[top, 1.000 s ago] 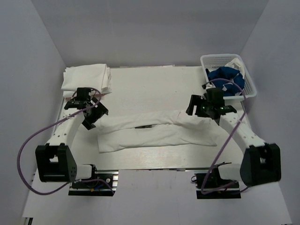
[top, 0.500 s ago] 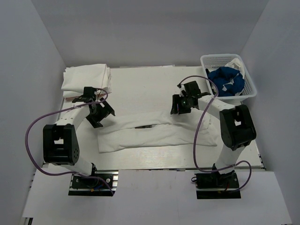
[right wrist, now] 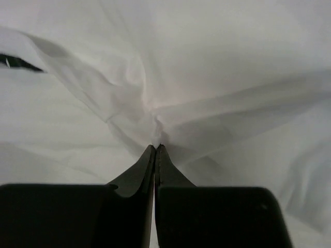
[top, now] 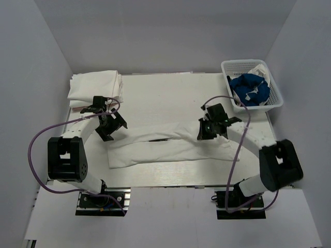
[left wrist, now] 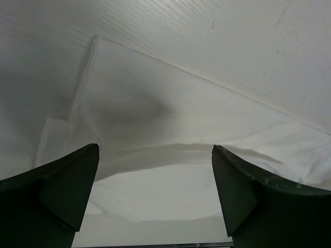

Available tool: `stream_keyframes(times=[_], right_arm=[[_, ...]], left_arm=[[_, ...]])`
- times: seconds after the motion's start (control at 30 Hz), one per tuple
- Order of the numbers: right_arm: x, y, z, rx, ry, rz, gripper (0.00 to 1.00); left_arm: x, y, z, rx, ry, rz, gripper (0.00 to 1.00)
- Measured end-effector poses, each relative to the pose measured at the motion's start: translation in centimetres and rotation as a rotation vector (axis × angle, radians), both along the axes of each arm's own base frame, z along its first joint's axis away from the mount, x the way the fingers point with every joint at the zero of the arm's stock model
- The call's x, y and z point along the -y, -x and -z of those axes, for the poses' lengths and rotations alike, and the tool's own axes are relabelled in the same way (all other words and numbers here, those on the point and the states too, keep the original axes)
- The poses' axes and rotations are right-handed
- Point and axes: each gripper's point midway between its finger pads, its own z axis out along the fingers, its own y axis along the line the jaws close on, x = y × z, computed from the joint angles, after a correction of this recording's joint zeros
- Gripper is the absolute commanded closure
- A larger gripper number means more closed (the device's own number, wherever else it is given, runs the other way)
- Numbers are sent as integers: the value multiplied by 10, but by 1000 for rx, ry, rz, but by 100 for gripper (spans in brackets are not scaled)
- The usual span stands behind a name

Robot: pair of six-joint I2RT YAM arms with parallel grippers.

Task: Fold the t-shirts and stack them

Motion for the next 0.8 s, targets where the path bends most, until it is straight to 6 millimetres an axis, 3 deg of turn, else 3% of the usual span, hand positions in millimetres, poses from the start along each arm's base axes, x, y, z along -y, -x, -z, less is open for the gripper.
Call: stream_keyframes(times=[0.07,0.1,0.17,0.2,0.23,0.27,0.33,0.4,0.6,0.7,0.8], right_arm=[[4,24,-3,-9,-22,0,89],[5,35,-4,-18,-36,-3,73],[7,64,1,-66,-64,-16,62],[8,79,4,-96,-74,-30,50],[9,92,6,-125,-83,-40,21],[9,102,7,-146,-89,-46,10],[12,113,1,-144,-94,-65,10],[14,108,-13,-91,-99,-56,10],[19,42,-64,119,-25,64,10],[36,14,-66,144,83,172,10],[60,-2,-48,97,215,299,10]], left_arm=[[-1,0,0,0,-6,3,0],[-2,1,1,-1,-11,4,0],[-3,2,1,-5,-21,6,0],[-5,2,2,-8,-28,5,0],[-6,4,2,-13,-34,6,0],[-7,5,3,-17,-41,5,0],[-9,7,4,-26,-53,5,0],[-10,8,4,-31,-61,3,0],[-13,13,6,-53,-77,6,0],[-15,24,7,-91,-88,7,0],[-20,40,2,-130,-113,1,0]])
